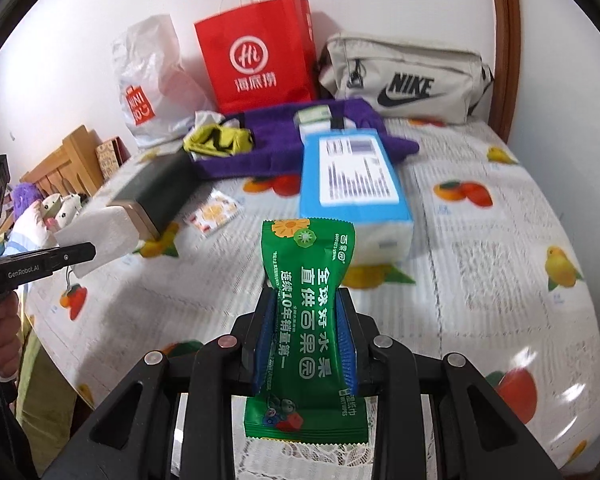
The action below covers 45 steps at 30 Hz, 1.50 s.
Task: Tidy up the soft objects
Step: 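Carry the plastic bag with the left tool while the right tool carries the snack packet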
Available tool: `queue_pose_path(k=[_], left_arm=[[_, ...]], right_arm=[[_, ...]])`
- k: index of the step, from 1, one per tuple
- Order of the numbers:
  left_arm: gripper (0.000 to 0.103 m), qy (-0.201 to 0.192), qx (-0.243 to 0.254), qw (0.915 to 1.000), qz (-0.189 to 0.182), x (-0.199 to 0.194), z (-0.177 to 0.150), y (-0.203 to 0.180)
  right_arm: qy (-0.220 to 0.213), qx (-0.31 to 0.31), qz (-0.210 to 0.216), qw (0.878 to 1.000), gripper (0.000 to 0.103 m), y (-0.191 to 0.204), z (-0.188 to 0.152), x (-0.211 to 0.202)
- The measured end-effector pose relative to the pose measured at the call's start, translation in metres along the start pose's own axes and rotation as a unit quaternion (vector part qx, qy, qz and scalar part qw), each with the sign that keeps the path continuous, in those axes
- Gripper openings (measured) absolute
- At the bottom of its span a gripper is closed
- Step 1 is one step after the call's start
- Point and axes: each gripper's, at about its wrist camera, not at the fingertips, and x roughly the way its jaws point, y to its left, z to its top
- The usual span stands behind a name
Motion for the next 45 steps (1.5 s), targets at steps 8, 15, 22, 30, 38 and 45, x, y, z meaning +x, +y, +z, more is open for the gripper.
queue_pose_path(k=[8, 15, 22, 30, 38, 45], left_arm=[[0.01, -0.031, -0.004, 0.9995, 0.007, -0.026, 0.027, 0.001], [0.01, -0.047, 0.0, 0.9989, 0.009, -0.034, 0.052, -0.002], [0.01, -0.056, 0.002, 0.9984, 0.009, -0.033, 0.075, -0.003], [0.01, -0.056, -0.003, 0.9983, 0.014, -0.018, 0.099, -0.004], [0.01, -0.045, -0.003, 0.9988, 0.018, 0.011, 0.124, -0.007], [0.01, -0.043, -0.006, 0.9989, 0.021, 0.029, 0.142, -0.005]], right_arm=[[-0.021, -0.014, 0.004, 1.0, 0.03, 0.009, 0.03, -0.014], [-0.033, -0.018, 0.011, 0.999, 0.03, 0.015, 0.059, -0.014], [-0.033, -0.021, 0.02, 0.999, 0.03, 0.017, 0.088, 0.001], [-0.033, -0.031, 0.028, 0.999, 0.03, 0.015, 0.12, 0.025], [-0.029, -0.034, 0.037, 0.998, 0.03, 0.01, 0.152, 0.056], [-0.026, -0.03, 0.037, 0.998, 0.03, 0.003, 0.176, 0.084]])
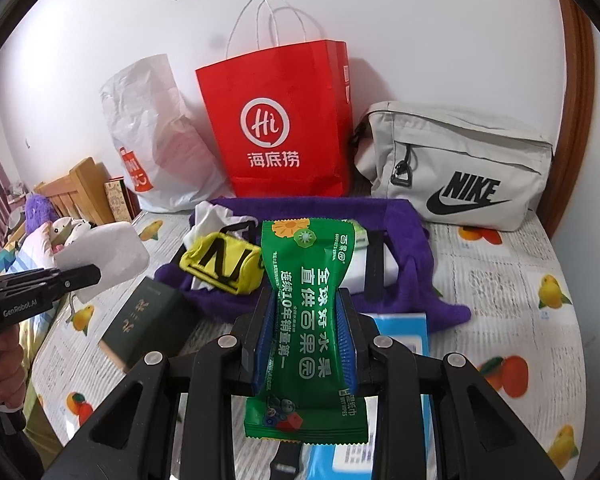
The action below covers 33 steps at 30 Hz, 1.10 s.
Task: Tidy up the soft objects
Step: 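Carry the plastic bag with the left tool while the right tool carries the snack packet, then lower the plastic bag onto the towel with the left tool while the right tool releases the snack packet there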
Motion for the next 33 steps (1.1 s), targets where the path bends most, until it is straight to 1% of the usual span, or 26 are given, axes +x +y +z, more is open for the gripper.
queue_pose_path(k=[8, 13, 22, 28, 33], left_arm=[[0.01, 0.002, 0.0, 1.0, 0.001, 0.022, 0.02, 0.002], [0.01, 0.007, 0.004, 1.0, 0.001, 0.037, 0.029, 0.0], [0.01, 0.02, 0.006, 0.9998, -0.003, 0.065, 0.043, -0.001], [0.01, 0.028, 0.004, 0.9996, -0.007, 0.081, 0.052, -0.002], [0.01, 0.032, 0.006, 0.9994, -0.009, 0.091, 0.058, -0.004]], right_arm=[[-0.001, 0.004, -0.011, 1.0, 0.03, -0.017, 0.028, 0.025], [0.01, 0.006, -0.002, 1.0, 0.03, -0.021, 0.041, 0.047], [0.046, 0.001, 0.002, 0.999, 0.03, -0.024, 0.047, 0.097], [0.068, 0.005, 0.011, 0.998, 0.03, -0.03, 0.051, 0.122], [0.089, 0.007, 0.0, 0.996, 0.03, -0.035, 0.049, 0.14]])
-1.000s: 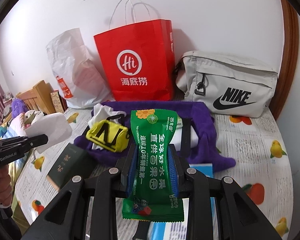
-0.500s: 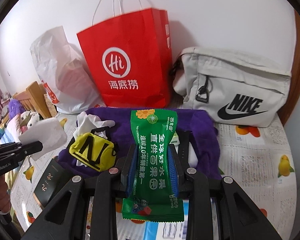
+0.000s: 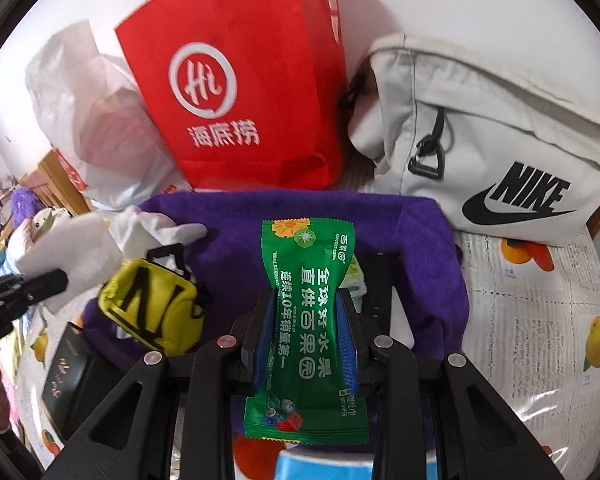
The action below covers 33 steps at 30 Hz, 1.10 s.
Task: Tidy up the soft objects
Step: 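Lower the plastic bag onto the towel with the left tool while the right tool releases the snack packet there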
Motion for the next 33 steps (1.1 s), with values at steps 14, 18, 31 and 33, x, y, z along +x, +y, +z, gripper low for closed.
queue_pose_path(k=[14, 18, 31, 33], left_arm=[[0.01, 0.018, 0.012, 0.9997, -0.014, 0.026, 0.012, -0.019], [0.01, 0.022, 0.022, 0.9993, -0.019, 0.033, 0.016, -0.028], [0.011, 0.031, 0.029, 0.9989, -0.019, 0.064, 0.029, -0.037], [0.017, 0.036, 0.032, 0.9986, -0.02, 0.071, 0.03, -0.039]], right_arm=[[0.019, -0.01, 0.004, 1.0, 0.055, -0.006, -0.002, 0.011], [0.011, -0.009, 0.001, 1.0, 0.056, -0.011, 0.0, 0.003], [-0.009, -0.007, 0.0, 1.0, 0.06, -0.018, 0.002, -0.012], [-0.008, -0.007, -0.002, 1.0, 0.06, -0.018, 0.002, -0.011]])
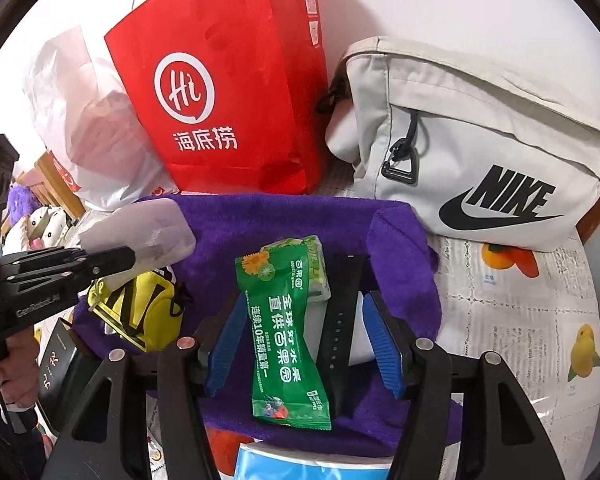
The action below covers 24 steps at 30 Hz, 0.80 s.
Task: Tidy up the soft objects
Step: 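Lower the plastic bag onto the towel with the left tool while the right tool releases the snack packet there, then withdraw both tools from the towel, moving the right tool toward the fruit-print sachet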
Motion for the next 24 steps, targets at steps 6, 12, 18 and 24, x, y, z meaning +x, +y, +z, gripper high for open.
queue_pose_path(k=[6, 12, 18, 24], left_arm=[[0.041, 0.001, 0.011, 0.9998, 0.014, 0.01, 0.003, -0.005], [0.062, 0.002, 0.015, 0.9988, 0.047, 0.004, 0.001, -0.002], [0.07, 0.004, 0.01, 0.9973, 0.073, -0.012, -0.007, 0.009], [0.07, -0.011, -0.004, 0.9972, 0.074, -0.041, -0.018, 0.017]], right_arm=[[-0.003, -0.002, 0.001, 1.0, 0.06, 0.001, 0.0, -0.002], [-0.007, -0.007, 0.003, 1.0, 0.06, 0.006, -0.001, -0.008], [-0.022, -0.011, 0.004, 1.0, 0.06, 0.016, -0.004, -0.025], [-0.032, 0.004, 0.015, 0.999, 0.06, 0.025, -0.019, -0.047]])
